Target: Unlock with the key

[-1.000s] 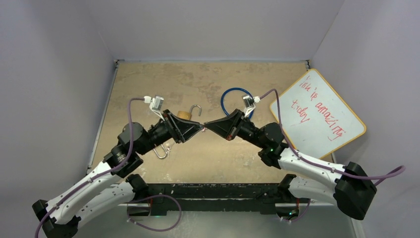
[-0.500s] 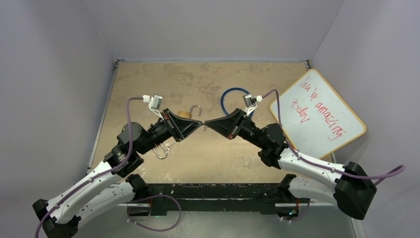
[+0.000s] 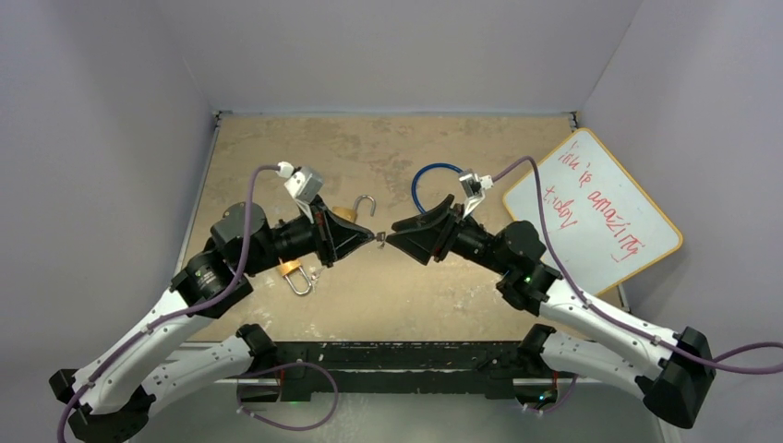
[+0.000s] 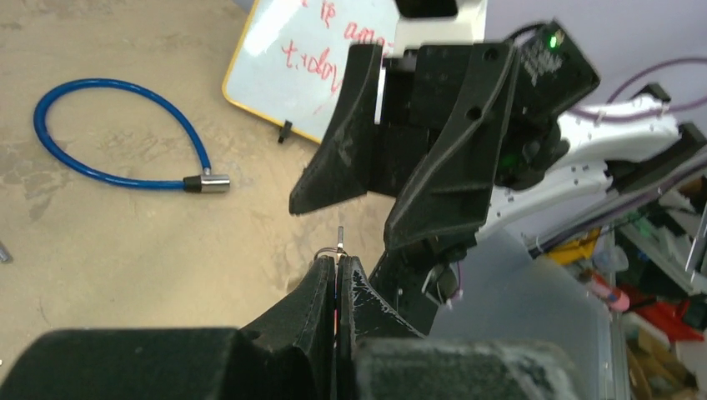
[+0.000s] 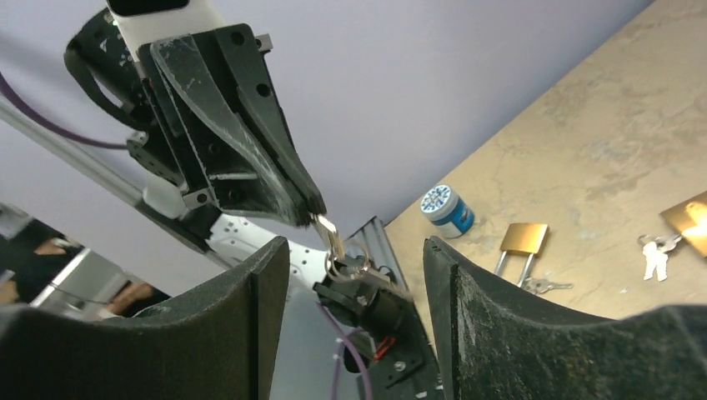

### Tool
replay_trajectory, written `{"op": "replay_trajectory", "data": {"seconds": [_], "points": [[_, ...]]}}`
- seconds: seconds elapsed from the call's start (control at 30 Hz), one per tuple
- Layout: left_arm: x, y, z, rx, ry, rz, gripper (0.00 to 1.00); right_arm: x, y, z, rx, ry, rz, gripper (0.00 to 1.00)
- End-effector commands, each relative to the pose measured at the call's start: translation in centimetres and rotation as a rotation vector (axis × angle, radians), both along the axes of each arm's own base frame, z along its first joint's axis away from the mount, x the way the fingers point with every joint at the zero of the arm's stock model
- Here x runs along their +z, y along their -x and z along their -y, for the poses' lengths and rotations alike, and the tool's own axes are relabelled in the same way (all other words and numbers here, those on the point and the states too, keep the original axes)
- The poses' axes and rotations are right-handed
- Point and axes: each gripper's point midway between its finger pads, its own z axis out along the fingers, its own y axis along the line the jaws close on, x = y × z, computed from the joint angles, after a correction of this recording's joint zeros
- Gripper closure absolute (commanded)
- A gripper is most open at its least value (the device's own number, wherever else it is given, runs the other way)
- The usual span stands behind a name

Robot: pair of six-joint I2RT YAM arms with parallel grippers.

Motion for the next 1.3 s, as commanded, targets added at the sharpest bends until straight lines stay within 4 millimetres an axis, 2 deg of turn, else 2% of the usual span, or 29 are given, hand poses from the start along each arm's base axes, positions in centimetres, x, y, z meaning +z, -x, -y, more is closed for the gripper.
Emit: {"op": "replay_trajectory", "data": {"seconds": [0.0,0.13,0.3,0.4,0.47,0.57,0.7,0.83,0.93,1.13,1.27], "points": [[-1.6,3.0,-0.3,-0.183,-0.171,0.046,1.0,1.5,1.5,0.0,0.067,0.119,0.197,0.38],[-1.6,4.6,0.0,-0.293,-0.188,0.062,1.0,2.1,3.0,-0.8,0.181,0.142,0.296,0.41],[-1.1,5.3,-0.1,-0.329,-0.179,0.1,1.0,1.2,5.6,-1.9,0.399,0.164,0.345,0.58],[-1.3,5.5,0.0,-0.35,-0.182,0.098,1.0,0.8,6.8,-1.7,0.468,0.154,0.367,0.56],[-1.5,5.7,0.0,-0.36,-0.187,0.093,1.0,0.6,7.0,-1.6,0.476,0.158,0.365,0.52],[-1.5,5.9,0.0,-0.372,-0.189,0.096,1.0,0.0,6.9,-1.7,0.484,0.173,0.352,0.52],[-1.4,5.9,0.0,-0.376,-0.187,0.104,1.0,-0.6,6.8,-1.9,0.499,0.197,0.34,0.67],[-1.3,6.0,0.1,-0.381,-0.185,0.105,1.0,-1.2,6.6,-2.2,0.502,0.218,0.328,0.69],[-1.3,6.0,0.1,-0.381,-0.185,0.105,1.0,-1.4,6.5,-2.3,0.508,0.221,0.323,0.75],[-1.3,6.0,0.0,-0.378,-0.184,0.106,1.0,-1.4,6.5,-2.4,0.513,0.212,0.319,1.0],[-1.3,5.7,0.0,-0.352,-0.184,0.086,1.0,-1.1,6.6,-2.3,0.496,0.18,0.34,1.0]]}}
